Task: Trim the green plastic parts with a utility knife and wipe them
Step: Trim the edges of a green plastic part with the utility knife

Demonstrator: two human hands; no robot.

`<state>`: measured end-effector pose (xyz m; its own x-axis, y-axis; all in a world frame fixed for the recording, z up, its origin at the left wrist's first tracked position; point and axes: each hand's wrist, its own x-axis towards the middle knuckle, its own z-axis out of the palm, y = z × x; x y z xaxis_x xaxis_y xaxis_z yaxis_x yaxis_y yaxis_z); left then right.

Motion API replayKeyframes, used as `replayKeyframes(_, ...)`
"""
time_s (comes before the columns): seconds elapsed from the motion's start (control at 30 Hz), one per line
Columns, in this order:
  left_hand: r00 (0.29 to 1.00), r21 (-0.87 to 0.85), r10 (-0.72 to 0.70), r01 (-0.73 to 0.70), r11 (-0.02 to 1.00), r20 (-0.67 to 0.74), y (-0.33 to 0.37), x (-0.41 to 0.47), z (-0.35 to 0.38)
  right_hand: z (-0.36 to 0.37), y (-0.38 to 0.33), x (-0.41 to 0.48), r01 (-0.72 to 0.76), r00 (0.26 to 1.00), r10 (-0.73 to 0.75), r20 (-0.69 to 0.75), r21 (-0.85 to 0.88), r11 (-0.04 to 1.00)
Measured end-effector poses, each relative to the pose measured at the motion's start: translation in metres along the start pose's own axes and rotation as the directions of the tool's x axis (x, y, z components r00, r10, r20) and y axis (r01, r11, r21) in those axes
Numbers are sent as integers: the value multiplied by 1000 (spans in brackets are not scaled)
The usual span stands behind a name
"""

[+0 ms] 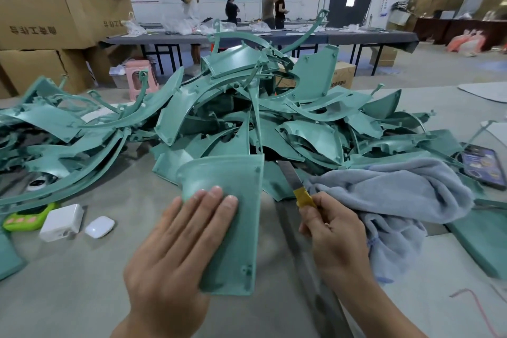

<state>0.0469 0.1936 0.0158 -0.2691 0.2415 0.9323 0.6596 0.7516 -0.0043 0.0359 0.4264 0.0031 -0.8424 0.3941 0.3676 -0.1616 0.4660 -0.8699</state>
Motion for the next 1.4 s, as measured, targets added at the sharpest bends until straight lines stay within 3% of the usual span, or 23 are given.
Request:
replayKeyframes(0.17,991,128,111,-120,984,74,12,5,7,-1,0,0,1,1000,-1,10,5,1000)
replayKeyframes(0.37,981,235,-78,35,971,177,4,-1,20,-2,5,-3,71,997,-71,9,-45,996)
replayKeyframes(0.47,946,229,-181,119,966,270,0,-6,31,1,8,-5,76,985,-66,158,-55,996)
replayKeyframes(0.6,811,272,-309,193,943,496,5,-8,44,10,10,-8,2,925,-20,380,48,999)
replayKeyframes(0.7,669,306,-308,126,944,677,10,-10,50,13,18,-3,-75,904,31,427,87,993)
replayKeyframes(0.83,588,334,-298,50,941,752,4,-10,51,5,27,14,-184,877,130,463,73,980)
replayKeyframes(0.93,610,326,-283,42,944,740,0,-11,48,-6,27,19,-291,789,165,591,124,949)
replayKeyframes(1.0,660,318,-291,83,944,692,0,-9,47,-10,24,19,-317,754,148,639,158,935)
replayKeyframes(1.13,805,284,-354,241,928,476,-8,-10,44,-7,20,14,-283,730,76,679,200,938)
replayKeyframes(1.23,881,237,-337,268,934,331,-16,-16,40,-3,20,11,-246,699,7,715,231,941)
replayKeyframes(1.3,921,197,-276,226,954,275,-18,-18,37,0,21,11,-214,717,-29,696,259,942)
replayKeyframes(1.4,960,148,-177,147,978,217,-19,-17,33,8,26,17,-148,851,-1,525,241,959)
